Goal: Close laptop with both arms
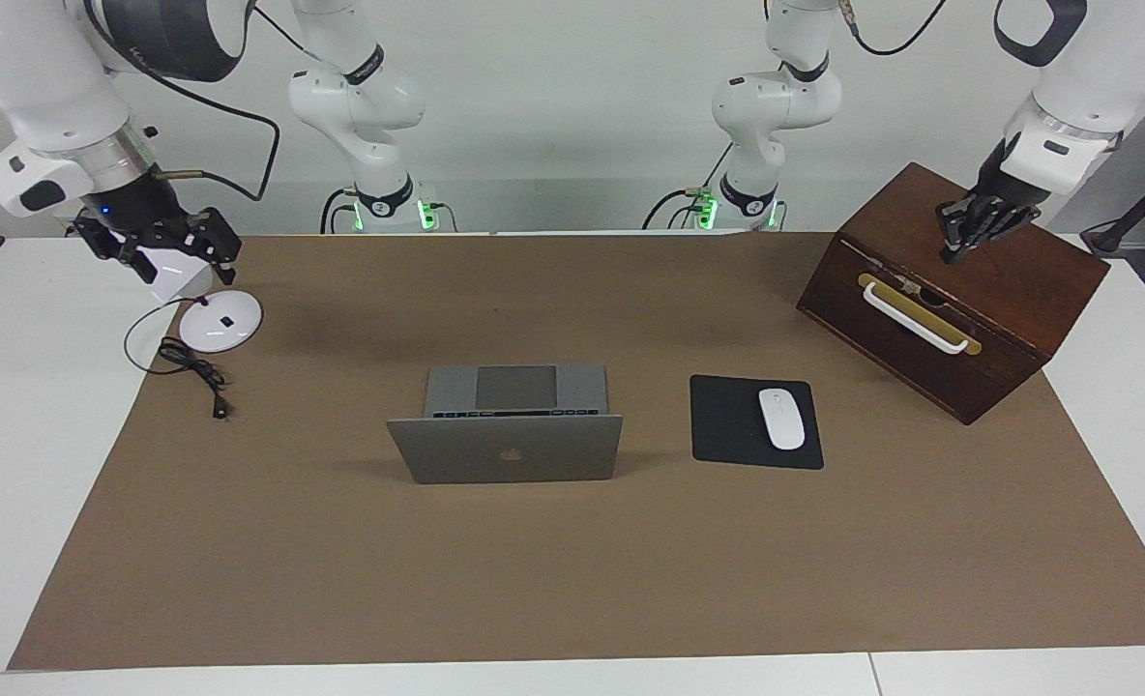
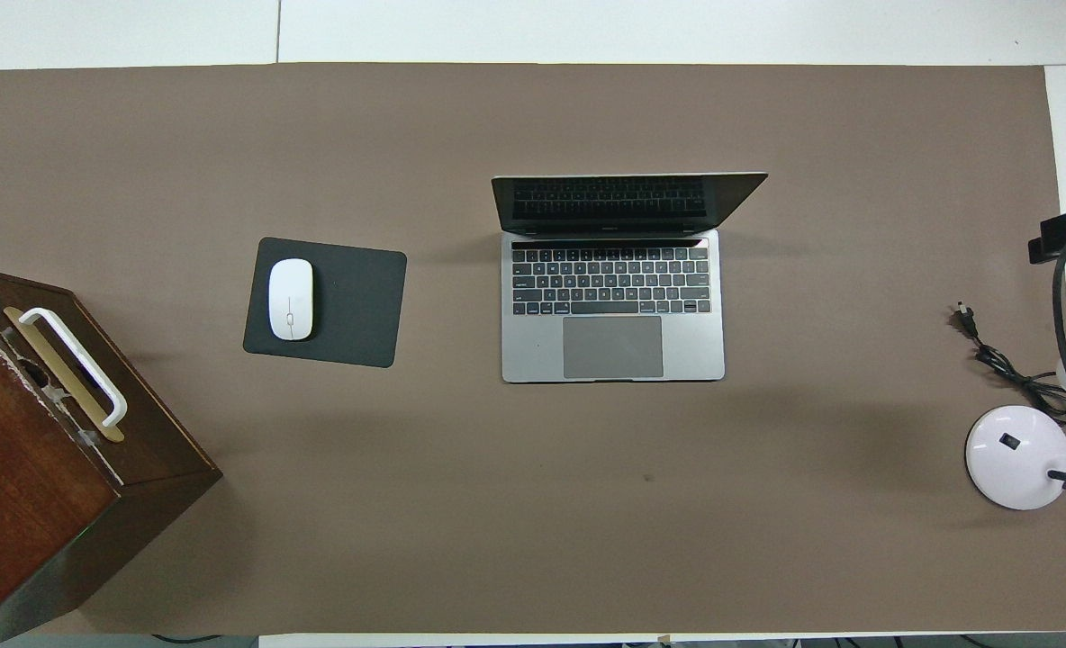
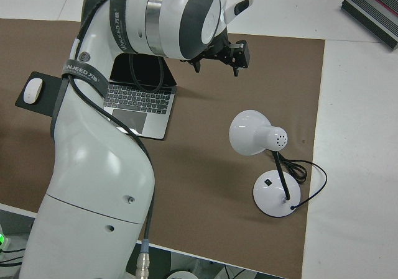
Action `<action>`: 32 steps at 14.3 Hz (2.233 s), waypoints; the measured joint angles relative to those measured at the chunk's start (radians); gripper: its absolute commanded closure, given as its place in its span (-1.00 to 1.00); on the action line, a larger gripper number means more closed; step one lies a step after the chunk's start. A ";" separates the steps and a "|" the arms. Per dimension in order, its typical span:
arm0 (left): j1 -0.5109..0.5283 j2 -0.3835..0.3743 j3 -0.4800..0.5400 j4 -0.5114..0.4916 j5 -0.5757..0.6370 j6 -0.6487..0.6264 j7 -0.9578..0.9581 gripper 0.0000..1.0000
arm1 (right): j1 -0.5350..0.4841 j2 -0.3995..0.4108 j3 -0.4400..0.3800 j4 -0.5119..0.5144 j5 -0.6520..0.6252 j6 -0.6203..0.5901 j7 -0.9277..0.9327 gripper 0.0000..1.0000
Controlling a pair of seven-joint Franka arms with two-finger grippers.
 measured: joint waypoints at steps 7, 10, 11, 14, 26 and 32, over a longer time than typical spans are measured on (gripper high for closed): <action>-0.001 0.000 -0.009 -0.041 -0.006 0.131 0.000 1.00 | -0.022 0.178 0.001 0.215 0.000 0.002 -0.026 1.00; -0.002 0.001 -0.010 -0.078 -0.032 0.206 0.000 1.00 | -0.024 0.245 0.000 0.277 -0.001 0.049 -0.069 1.00; -0.002 0.003 -0.010 -0.088 -0.041 0.226 0.000 1.00 | -0.024 0.261 0.000 0.281 -0.002 0.072 -0.075 1.00; -0.008 0.008 -0.013 -0.133 -0.062 0.318 -0.001 1.00 | -0.024 0.322 0.001 0.284 -0.002 0.187 -0.103 1.00; -0.204 -0.032 -0.025 -0.465 -0.106 0.848 -0.012 1.00 | -0.018 0.638 0.080 0.478 0.001 0.684 -0.013 1.00; -0.372 -0.139 -0.025 -0.757 -0.107 1.182 -0.019 1.00 | 0.092 0.676 0.085 0.485 0.001 0.770 0.166 1.00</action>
